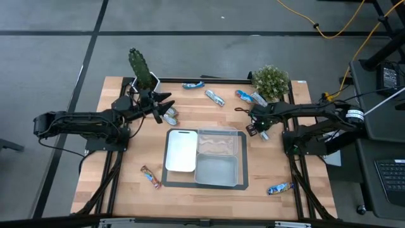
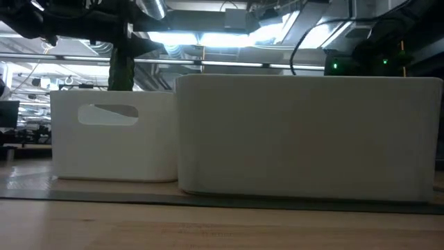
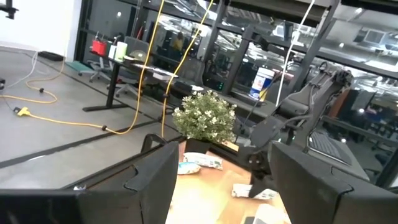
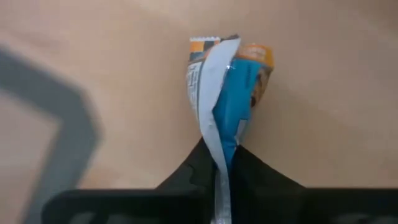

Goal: Pick and place Granola Bars by type
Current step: Put the yellow granola bar into the transparent bin, then put the blue granola bar into the gray bin

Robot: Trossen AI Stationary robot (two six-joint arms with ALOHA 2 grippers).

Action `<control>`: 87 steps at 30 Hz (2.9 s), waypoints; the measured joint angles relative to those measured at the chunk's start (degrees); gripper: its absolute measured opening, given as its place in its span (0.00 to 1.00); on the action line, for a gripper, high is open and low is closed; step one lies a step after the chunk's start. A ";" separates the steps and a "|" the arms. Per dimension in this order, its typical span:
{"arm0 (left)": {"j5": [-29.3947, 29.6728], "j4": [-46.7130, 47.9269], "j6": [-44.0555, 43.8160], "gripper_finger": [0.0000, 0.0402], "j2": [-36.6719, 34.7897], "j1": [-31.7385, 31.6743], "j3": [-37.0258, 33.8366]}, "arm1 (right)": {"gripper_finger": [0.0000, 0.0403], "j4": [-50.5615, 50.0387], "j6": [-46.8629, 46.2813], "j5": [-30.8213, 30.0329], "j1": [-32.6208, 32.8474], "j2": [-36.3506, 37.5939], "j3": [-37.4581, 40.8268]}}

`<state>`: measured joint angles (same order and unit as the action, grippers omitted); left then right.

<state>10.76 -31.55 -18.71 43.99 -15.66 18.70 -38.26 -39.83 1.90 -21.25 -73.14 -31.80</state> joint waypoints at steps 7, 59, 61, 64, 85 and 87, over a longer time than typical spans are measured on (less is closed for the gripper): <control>0.02 0.00 0.80 0.60 0.00 0.00 0.00 | 0.06 8.07 11.42 8.63 4.60 10.65 -7.68; -0.37 2.05 6.00 0.60 0.00 0.43 -0.02 | 0.10 -2.54 32.77 11.76 12.14 -16.59 -46.62; -0.39 2.29 6.00 0.60 0.00 0.56 -0.02 | 0.11 0.73 30.82 11.64 12.97 -17.34 -42.63; -0.42 2.27 6.00 0.60 0.00 0.74 -0.02 | 0.10 2.68 27.85 10.13 14.24 -18.04 -37.85; -1.09 5.11 5.65 0.60 0.00 0.72 -0.02 | 0.49 -12.58 11.94 11.48 19.30 -18.59 -40.95; -1.54 5.20 4.96 0.60 0.00 0.72 -0.02 | 0.51 -22.23 8.23 11.21 21.95 -18.10 -41.30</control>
<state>9.23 -26.35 -13.75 43.99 -14.94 18.68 -60.48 -31.59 13.12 0.70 -91.24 -73.10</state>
